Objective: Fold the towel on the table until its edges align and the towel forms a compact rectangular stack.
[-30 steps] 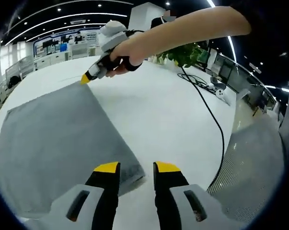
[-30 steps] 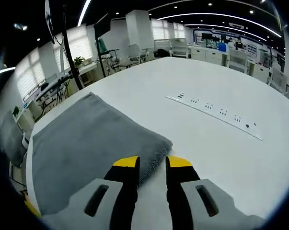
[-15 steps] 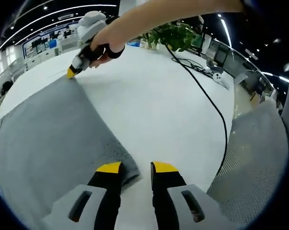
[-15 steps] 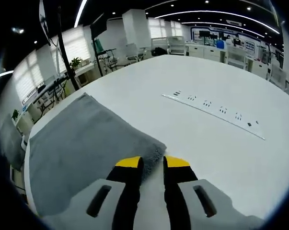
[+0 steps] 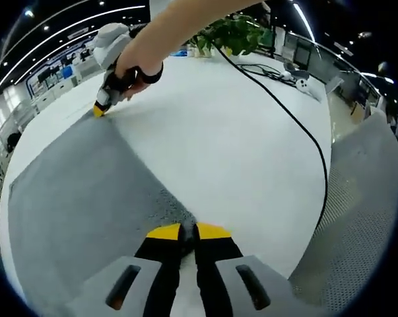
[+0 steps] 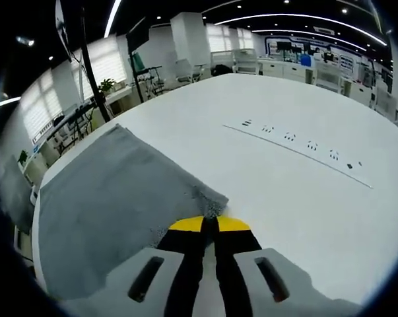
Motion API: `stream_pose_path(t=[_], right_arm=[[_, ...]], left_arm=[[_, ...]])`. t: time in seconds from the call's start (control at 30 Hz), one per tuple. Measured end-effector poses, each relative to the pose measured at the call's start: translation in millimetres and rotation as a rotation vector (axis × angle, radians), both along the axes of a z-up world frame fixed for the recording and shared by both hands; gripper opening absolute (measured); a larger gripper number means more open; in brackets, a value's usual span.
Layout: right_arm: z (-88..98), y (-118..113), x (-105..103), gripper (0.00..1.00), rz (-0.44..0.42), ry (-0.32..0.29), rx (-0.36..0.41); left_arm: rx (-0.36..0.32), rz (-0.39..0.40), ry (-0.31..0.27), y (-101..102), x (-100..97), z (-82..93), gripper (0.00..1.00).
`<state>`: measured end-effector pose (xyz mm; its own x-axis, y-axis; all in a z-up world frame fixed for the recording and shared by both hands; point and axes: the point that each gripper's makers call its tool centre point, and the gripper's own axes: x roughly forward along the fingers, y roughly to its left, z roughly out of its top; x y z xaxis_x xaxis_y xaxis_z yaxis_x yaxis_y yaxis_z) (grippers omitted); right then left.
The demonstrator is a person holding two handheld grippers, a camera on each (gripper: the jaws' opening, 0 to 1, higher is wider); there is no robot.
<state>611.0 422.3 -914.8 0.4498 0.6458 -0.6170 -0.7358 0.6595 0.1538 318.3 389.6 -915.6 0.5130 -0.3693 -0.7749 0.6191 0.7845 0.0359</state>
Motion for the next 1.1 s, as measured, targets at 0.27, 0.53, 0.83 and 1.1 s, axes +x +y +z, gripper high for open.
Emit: stream_pose_path(t=[0.27,0.53,0.83,1.1], right_arm=[[-1.3,-25,3,0.01,-0.005,-0.012,-0.002],[-1.0,-83,-3,0.01,-0.048,-0.009,-0.007],[-3.2,-165,7,0.01,-0.13,-0.005,-0.033],[-3.3,-218,-5,0.01,-0.194,0.008,-0.039]], left_arm=[[-0.015,-0.077,0.017,-25,-0.3,-0.5,0.04],[-0.038,-0.223,0.032,-79,-3.5,-1.0,0.04],[-0.065,-0.37,0.025,-149,-6.9,0.6,0.04],[-0.089,-0.44,0.034,-194,-9.1,2.0,0.04]])
